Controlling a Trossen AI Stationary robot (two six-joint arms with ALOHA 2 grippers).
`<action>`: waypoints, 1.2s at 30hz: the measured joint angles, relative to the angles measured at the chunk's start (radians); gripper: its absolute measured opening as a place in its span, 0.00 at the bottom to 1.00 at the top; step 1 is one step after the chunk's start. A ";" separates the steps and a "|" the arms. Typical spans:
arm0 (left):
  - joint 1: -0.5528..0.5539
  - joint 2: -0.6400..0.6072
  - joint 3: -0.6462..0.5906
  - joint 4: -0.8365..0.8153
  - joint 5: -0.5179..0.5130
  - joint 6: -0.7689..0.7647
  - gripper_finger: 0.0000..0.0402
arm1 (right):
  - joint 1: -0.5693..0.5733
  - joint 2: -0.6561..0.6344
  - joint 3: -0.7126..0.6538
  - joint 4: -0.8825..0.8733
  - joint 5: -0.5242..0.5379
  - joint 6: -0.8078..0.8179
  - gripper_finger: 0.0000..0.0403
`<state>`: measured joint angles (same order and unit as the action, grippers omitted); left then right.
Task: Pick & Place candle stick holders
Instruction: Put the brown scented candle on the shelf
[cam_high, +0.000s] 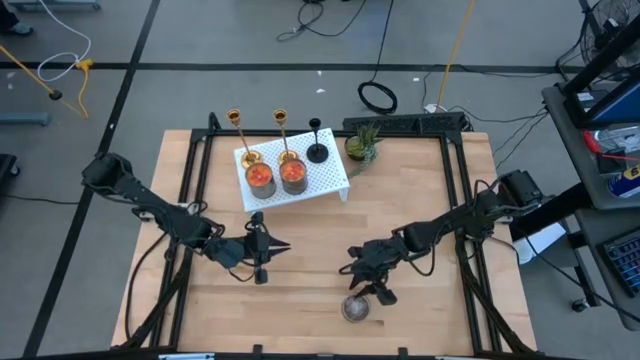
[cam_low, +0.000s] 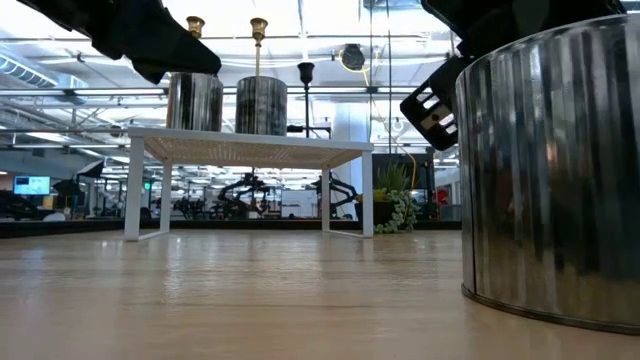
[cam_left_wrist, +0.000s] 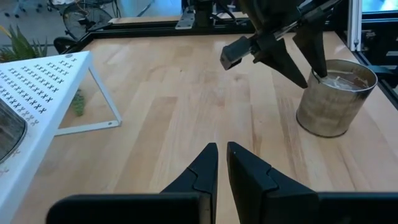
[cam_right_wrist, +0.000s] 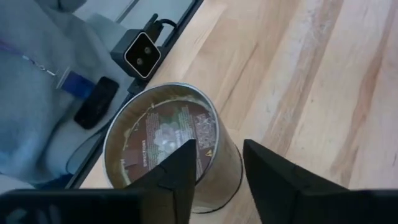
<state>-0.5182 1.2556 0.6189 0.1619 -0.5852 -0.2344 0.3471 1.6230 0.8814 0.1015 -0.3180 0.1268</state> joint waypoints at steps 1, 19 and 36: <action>0.000 0.000 0.000 0.000 0.000 0.000 0.10 | 0.000 0.000 0.000 -0.002 0.000 -0.004 0.30; 0.000 0.000 0.000 0.000 0.001 -0.005 0.10 | -0.001 -0.066 -0.002 -0.320 0.093 -0.018 0.12; 0.000 0.000 0.001 -0.002 0.002 -0.012 0.10 | -0.014 -0.161 -0.004 -0.336 0.124 -0.058 0.12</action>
<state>-0.5182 1.2556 0.6197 0.1596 -0.5833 -0.2459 0.3330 1.4621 0.8770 -0.2348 -0.1937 0.0685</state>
